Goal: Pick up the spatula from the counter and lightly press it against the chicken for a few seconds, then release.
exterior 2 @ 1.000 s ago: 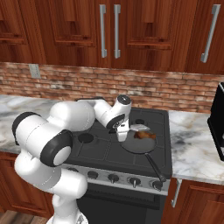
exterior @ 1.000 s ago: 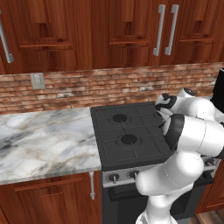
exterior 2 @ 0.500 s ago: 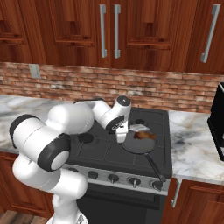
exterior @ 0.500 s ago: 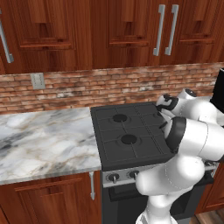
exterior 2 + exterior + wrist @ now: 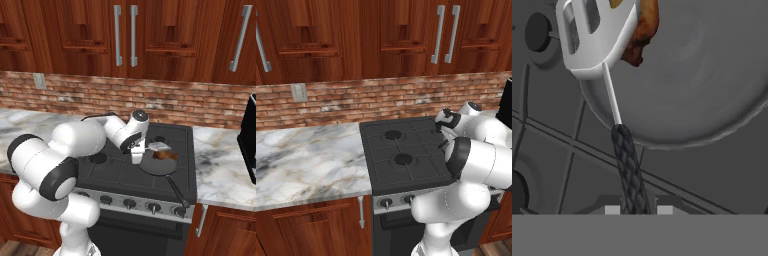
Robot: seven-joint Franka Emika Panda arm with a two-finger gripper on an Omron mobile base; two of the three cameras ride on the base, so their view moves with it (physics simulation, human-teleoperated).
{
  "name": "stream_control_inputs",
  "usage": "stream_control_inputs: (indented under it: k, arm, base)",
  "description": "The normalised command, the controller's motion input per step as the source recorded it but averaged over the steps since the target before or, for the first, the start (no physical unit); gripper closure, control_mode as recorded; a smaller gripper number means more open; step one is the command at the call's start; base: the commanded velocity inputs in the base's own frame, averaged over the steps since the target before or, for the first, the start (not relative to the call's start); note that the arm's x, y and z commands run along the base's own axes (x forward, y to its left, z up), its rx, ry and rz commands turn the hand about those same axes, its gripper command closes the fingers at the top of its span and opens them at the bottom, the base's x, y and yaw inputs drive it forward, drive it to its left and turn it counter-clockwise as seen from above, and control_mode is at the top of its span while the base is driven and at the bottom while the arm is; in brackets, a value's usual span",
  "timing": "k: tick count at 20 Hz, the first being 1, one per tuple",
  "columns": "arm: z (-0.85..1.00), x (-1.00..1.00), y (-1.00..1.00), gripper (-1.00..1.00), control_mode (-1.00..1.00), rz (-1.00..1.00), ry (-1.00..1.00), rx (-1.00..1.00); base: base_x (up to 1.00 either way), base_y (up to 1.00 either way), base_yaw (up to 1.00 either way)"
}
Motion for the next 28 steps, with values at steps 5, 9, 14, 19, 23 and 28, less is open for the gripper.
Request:
stream_control_inputs:
  k: [5, 9, 14, 19, 23, 28]
  arm:
    - [0.0, -0.05, 0.05, 1.0, -1.0, -0.06, 0.04, 0.01]
    - [0.12, -0.15, 0.02, 1.0, -1.0, -0.04, 0.0, 0.01]
    - [0.27, -0.24, 0.0, 1.0, -1.0, -0.02, 0.0, 0.01]
    - [0.33, -0.28, 0.04, 1.0, -1.0, 0.0, 0.0, 0.0]
    - [0.37, -0.3, 0.04, 1.0, -1.0, 0.0, 0.0, 0.0]
    - [0.37, -0.36, 0.06, 1.0, -1.0, 0.0, 0.0, 0.0]
  base:
    - [0.0, 0.0, 0.0]
    - [0.0, 0.0, 0.0]
    - [0.0, 0.0, 0.0]
    - [0.0, 0.0, 0.0]
    - [0.0, 0.0, 0.0]
    - [0.0, 0.0, 0.0]
